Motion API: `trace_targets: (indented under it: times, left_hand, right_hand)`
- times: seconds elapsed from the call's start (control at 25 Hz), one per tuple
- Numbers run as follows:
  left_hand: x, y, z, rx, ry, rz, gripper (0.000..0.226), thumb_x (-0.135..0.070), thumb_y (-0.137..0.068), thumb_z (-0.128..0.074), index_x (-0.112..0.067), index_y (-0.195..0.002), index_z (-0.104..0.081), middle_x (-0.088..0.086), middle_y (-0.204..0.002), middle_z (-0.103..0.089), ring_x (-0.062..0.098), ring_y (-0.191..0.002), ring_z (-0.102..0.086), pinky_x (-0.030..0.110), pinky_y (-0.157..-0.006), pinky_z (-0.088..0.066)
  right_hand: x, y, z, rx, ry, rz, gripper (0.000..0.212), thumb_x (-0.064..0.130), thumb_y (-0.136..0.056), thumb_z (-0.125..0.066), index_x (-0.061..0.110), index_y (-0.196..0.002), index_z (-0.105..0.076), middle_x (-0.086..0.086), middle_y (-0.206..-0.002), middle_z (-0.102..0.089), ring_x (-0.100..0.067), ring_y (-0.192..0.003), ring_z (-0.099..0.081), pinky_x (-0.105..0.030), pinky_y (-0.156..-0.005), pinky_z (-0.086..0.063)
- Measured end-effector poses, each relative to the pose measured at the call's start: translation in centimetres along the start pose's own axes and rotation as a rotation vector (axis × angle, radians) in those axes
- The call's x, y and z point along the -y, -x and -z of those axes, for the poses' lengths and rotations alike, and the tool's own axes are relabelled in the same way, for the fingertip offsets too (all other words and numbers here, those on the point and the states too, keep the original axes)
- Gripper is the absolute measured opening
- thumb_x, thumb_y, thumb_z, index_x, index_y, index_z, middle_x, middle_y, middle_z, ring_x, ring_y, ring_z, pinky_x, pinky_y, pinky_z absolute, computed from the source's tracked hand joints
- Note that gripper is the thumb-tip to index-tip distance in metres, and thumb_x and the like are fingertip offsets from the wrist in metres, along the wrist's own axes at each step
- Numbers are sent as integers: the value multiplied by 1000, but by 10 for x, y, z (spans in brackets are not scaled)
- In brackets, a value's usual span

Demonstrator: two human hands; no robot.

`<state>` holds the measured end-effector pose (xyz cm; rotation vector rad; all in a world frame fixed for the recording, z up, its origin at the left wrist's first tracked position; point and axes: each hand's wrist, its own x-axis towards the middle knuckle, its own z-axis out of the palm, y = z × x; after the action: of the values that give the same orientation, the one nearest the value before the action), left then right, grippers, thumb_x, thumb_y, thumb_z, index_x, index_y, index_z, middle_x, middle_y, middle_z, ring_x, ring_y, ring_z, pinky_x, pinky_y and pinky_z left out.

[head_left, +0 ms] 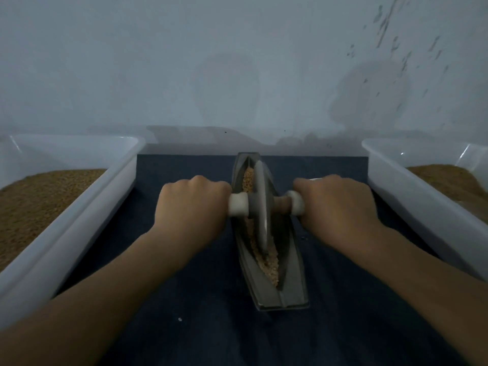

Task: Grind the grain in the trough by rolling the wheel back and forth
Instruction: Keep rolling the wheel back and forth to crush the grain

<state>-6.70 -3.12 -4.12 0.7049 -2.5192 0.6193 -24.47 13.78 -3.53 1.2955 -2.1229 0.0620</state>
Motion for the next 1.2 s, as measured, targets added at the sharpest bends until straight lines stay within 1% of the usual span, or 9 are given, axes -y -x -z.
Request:
trace_targets:
  times: [0.12,0.2,0.32,0.48,0.6,0.88,0.96,1.08,1.2]
  left_hand:
    - [1,-42,-17,72,42,103,8,-27,-85,-63,-23,-84,-56,-3,-66,-40,21,-57,-42,33,-54,-32]
    - [0,-60,-14,133,56,117,8,-22,-88,-60,-23,-95,-63,1,-76,-52,25,-68,-55,35,-58,-37]
    - [-2,-36,-1,88,36,67,8,-26,-84,-64,-23,-87,-58,-3,-69,-42,20,-58,-45,32,-53,-33]
    - [1,19,20,-113,49,-54,54,-29,-56,-82,-27,-68,-29,-8,-53,-23,10,-45,-6,20,-49,-4]
    - [-1,11,17,-41,18,-16,51,-29,-60,-80,-27,-68,-30,-8,-53,-17,10,-45,-4,21,-48,-5]
    - [-2,-56,-11,108,63,111,2,-22,-86,-61,-22,-88,-61,-3,-65,-36,22,-60,-42,34,-56,-35]
    - [0,-34,-8,68,67,90,13,-26,-83,-65,-23,-82,-53,-5,-62,-29,18,-54,-34,32,-52,-30]
    - [0,8,7,-70,46,-36,51,-30,-61,-79,-28,-68,-29,-11,-56,-11,8,-45,-5,22,-46,-7]
    - [2,11,13,-81,37,-51,60,-28,-52,-80,-28,-67,-22,-11,-55,-6,7,-46,1,19,-48,-2]
  right_hand:
    - [5,-52,-21,89,-62,-79,19,24,-80,-69,28,-78,-50,2,-70,-56,-27,-64,-56,-28,-51,-34]
    - [3,-68,-25,155,-72,-115,9,24,-86,-63,27,-83,-55,-3,-84,-65,-31,-80,-64,-35,-61,-46]
    - [-1,-37,-17,123,-100,-56,29,26,-83,-64,30,-73,-37,4,-71,-53,-23,-66,-57,-27,-52,-31]
    - [-8,16,14,-48,-26,119,51,27,-61,-72,34,-67,-23,12,-55,-30,-8,-46,-23,-20,-48,-4]
    - [-5,8,11,12,-28,67,49,24,-63,-74,34,-67,-27,12,-54,-34,-15,-45,-32,-19,-48,-7]
    - [0,-63,-26,143,-101,-85,14,28,-86,-61,28,-77,-50,1,-81,-62,-29,-79,-63,-34,-59,-44]
    - [-1,-42,-15,105,-76,-19,20,29,-83,-64,31,-75,-45,5,-72,-55,-24,-69,-59,-30,-52,-39]
    - [-2,1,4,-34,-20,100,47,24,-64,-73,33,-67,-27,10,-55,-38,-15,-47,-36,-21,-46,-9]
    - [-6,13,5,-21,-80,99,52,18,-55,-74,33,-67,-26,10,-54,-39,-14,-44,-35,-18,-47,-9]
